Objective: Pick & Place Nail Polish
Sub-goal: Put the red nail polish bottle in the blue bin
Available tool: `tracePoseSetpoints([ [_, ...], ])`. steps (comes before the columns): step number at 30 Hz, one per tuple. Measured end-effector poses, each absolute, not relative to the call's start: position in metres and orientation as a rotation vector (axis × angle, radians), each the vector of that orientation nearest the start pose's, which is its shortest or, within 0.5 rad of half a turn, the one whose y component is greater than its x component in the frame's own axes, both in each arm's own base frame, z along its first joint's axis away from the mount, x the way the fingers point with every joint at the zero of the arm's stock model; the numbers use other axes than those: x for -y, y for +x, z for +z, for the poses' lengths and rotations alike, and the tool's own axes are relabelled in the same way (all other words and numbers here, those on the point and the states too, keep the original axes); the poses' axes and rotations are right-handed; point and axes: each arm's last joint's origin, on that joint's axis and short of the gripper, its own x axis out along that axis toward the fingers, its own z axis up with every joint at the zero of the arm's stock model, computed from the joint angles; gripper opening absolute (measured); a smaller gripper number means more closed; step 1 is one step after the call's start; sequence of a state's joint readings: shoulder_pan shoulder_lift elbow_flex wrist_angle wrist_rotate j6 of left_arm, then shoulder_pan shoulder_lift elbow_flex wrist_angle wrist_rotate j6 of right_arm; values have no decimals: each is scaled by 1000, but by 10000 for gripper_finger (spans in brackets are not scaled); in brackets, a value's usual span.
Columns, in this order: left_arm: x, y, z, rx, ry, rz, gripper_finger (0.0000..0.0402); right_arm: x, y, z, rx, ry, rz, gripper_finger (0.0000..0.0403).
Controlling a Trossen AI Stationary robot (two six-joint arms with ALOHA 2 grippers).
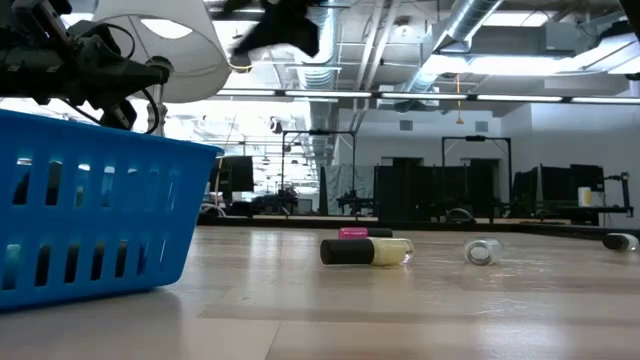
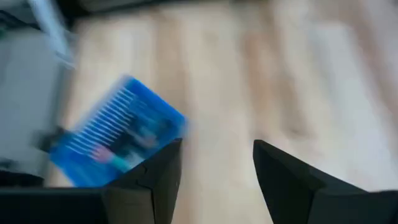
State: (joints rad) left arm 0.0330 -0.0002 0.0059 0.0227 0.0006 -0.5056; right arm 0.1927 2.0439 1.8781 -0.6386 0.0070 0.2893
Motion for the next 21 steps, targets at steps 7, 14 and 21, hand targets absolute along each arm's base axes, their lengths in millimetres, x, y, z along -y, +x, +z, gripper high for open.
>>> tracePoseSetpoints([
  [7,-3,97,168,36,-505,24,1,-34,409,322,-976,-26,-55,188],
  [14,-3,97,168,36,-505,24,1,-21,406,281,-1219,-165,46,204],
  [21,-3,97,168,36,-505,24,1,-6,401,214,-1291,-194,97,227],
])
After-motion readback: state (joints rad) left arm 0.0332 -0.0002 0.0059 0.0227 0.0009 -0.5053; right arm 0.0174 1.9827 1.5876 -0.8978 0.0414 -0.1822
